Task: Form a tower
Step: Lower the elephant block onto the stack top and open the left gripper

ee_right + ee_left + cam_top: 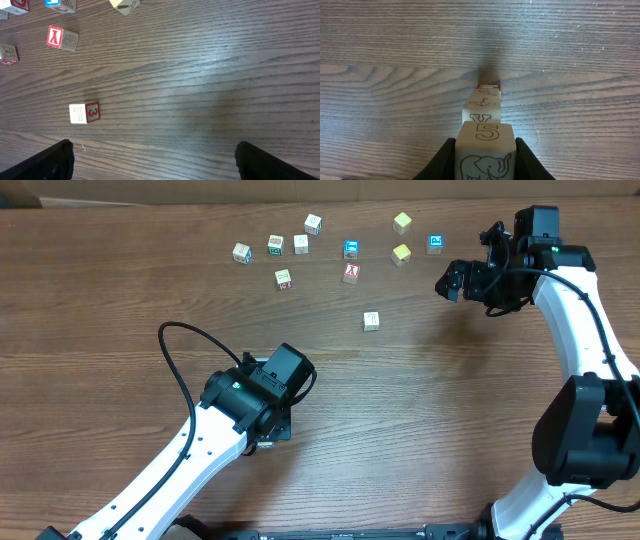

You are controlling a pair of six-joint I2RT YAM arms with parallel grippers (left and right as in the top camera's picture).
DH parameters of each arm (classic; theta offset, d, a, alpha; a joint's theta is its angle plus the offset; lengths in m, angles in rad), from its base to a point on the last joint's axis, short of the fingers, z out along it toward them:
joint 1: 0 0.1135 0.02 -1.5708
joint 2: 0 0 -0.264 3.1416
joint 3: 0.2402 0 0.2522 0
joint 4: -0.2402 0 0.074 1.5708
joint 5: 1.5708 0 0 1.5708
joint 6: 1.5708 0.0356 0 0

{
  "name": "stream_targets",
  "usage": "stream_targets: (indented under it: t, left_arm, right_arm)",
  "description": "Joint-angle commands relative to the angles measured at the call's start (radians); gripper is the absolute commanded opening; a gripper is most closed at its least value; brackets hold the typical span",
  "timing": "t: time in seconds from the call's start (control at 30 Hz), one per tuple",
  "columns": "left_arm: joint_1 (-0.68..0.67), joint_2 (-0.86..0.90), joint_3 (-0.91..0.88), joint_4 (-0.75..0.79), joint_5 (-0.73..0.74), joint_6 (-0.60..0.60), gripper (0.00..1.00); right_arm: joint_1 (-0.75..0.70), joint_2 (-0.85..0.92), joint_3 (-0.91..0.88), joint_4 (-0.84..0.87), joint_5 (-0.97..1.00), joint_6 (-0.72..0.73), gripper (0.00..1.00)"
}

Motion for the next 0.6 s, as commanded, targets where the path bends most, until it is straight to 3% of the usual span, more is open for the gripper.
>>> stream_targets:
  t: [0.0, 0.57]
  left_arm:
    - [-0.003, 0.003, -0.009, 0.004, -0.021, -0.028, 0.19]
    - [-0.002, 0.003, -0.063, 0.054, -0.022, -0.028, 0.21]
  right_arm:
    - [0.000, -0.027, 0.021, 0.005, -0.001, 0.004, 1.00]
    - [0.000, -0.027, 0.021, 0.005, -0.001, 0.004, 1.00]
